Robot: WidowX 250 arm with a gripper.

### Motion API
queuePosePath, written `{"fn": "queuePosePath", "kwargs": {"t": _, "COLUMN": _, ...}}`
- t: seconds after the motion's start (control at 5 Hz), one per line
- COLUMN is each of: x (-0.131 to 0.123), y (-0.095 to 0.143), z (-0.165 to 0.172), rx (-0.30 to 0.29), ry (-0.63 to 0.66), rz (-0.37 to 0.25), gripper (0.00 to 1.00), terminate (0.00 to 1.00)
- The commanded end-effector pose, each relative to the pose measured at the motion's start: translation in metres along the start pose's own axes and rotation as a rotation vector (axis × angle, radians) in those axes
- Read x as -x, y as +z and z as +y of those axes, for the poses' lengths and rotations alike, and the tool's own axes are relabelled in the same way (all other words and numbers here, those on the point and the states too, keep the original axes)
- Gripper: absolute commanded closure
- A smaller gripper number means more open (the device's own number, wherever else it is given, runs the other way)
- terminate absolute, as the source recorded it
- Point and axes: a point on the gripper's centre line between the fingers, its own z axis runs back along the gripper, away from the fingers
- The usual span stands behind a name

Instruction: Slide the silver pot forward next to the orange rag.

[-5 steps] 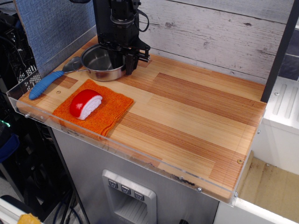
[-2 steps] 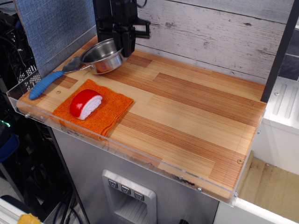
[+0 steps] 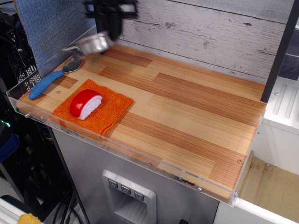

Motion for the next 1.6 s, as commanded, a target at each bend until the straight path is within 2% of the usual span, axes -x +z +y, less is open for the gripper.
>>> {"fn": "queuePosePath", "kwargs": {"t": 0.0, "x": 0.072, "y": 0.053, "z": -0.044, "rx": -0.046, "ry": -0.065, "rz": -0.071, "gripper": 1.00, "terminate": 0.00}}
{"fn": "queuePosePath", "kwargs": {"t": 0.2, "x": 0.103, "y": 0.051, "z": -0.058, "rx": -0.035, "ry": -0.116, "rz": -0.078, "gripper": 1.00, "terminate": 0.00}}
{"fn": "queuePosePath", "kwargs": {"t": 0.8, "x": 0.156, "y": 0.013, "z": -0.123, "rx": -0.113, "ry": -0.241, "rz": -0.164, "gripper": 1.00, "terminate": 0.00}}
{"fn": "queuePosePath", "kwargs": {"t": 1.2, "x": 0.154, "y": -0.020, "z": -0.158, "rx": -0.151, "ry": -0.329, "rz": -0.198, "gripper": 1.00, "terminate": 0.00}}
{"fn": "queuePosePath", "kwargs": {"t": 1.4, "x": 0.146, "y": -0.028, "z": -0.162, "rx": -0.119, "ry": -0.354, "rz": -0.180, "gripper": 1.00, "terminate": 0.00}}
